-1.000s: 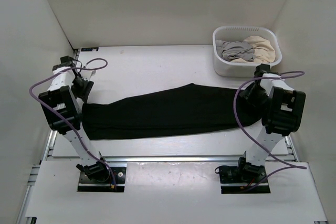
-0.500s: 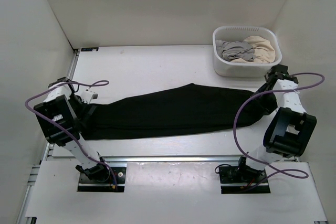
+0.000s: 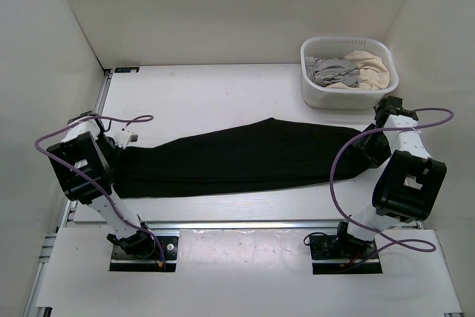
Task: Fold and stack the trousers
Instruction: Fold the trousers
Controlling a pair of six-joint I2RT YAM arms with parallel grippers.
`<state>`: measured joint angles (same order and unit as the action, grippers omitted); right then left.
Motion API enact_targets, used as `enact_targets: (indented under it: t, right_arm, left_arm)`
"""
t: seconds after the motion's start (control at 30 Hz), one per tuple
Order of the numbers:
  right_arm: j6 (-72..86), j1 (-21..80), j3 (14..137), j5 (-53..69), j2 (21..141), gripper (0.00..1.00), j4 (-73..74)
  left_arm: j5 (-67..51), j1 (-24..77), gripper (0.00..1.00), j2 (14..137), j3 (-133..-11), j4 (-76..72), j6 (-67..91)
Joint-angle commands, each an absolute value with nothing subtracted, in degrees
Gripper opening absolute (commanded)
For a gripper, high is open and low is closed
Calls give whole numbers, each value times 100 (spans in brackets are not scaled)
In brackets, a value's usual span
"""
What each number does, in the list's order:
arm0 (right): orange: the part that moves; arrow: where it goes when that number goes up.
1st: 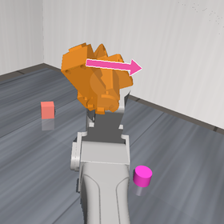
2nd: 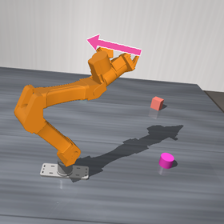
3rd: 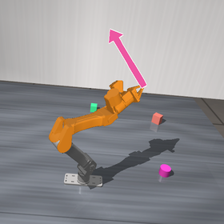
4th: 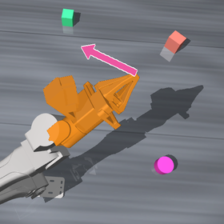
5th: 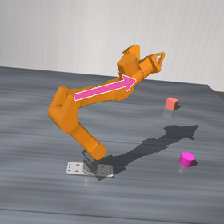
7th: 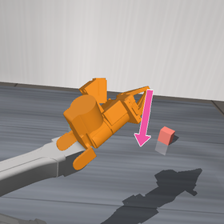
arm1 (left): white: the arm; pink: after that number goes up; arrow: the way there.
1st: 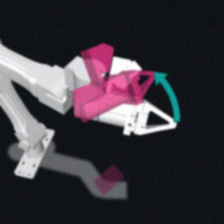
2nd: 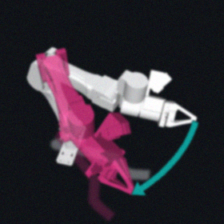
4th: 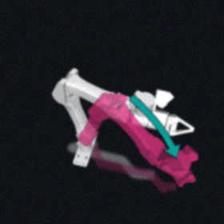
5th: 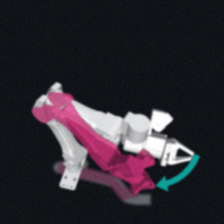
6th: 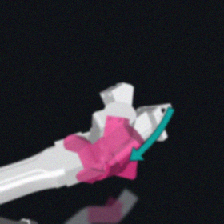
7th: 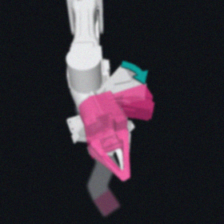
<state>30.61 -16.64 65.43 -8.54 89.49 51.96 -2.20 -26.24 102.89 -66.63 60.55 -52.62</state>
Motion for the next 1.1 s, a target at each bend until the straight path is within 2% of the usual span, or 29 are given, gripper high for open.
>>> enact_targets:
  t: [0.0, 0.03, 0.1, 0.13, 0.17, 0.23, 0.33, 0.4, 0.43, 0.53, 0.77, 0.9, 1.07]
  right_arm:
    - [2988, -1652, 6461, -905, 9035, 69, 5116]
    - [2988, -1652, 6460, -905, 9096, 69, 5115]
    - [2988, -1652, 6390, -853, 9097, 69, 5054]
    - [2988, -1652, 6320, -853, 9097, 69, 5054]
    - [2988, -1652, 6258, -853, 9097, 69, 4984]
    - [2988, -1652, 6258, -853, 9097, 69, 4983]
    - [2927, -1652, 6205, -905, 9097, 69, 4983]
    - [2874, -1652, 6205, -905, 9097, 69, 5036]
    - [2874, -1652, 6205, -966, 9097, 69, 5036]
    - [2874, -1652, 6205, -967, 9097, 69, 5036]
    - [2944, -1652, 6038, -1036, 9324, 69, 4922]
    - [2997, -1705, 5977, -976, 9843, 69, 4799]
    - [3120, -1819, 5977, -853, 10178, 69, 4649]
  left_arm:
    - [-342, -2672, 14, 10195, -7327, 6283, -5151]
    - [-404, -2672, 14, 10195, -7452, 6432, -5150]
    - [-404, -2672, 22, 10195, -7619, 6512, -5150]
    - [-404, -2672, 30, 10143, -7672, 6513, -5150]
    - [-404, -2672, 45, 10143, -7673, 6565, -5150]
    - [-404, -2672, 50, 10143, -7542, 6565, -5150]
    - [-404, -2672, 50, 10203, -7392, 6565, -5150]
    - [-457, -2672, 44, 10204, -7313, 6565, -5150]
    - [-457, -2672, 32, 10204, -7260, 6565, -5150]
    - [-457, -2672, 14, 10204, -7260, 6565, -5098]
    - [-826, -2418, 14, 9994, -8163, 6487, -4966]
    - [-1125, -2023, 14, 9835, -9278, 6241, -4966]
    - [-1125, -1793, 14, 9458, -9458, 5950, -5158]
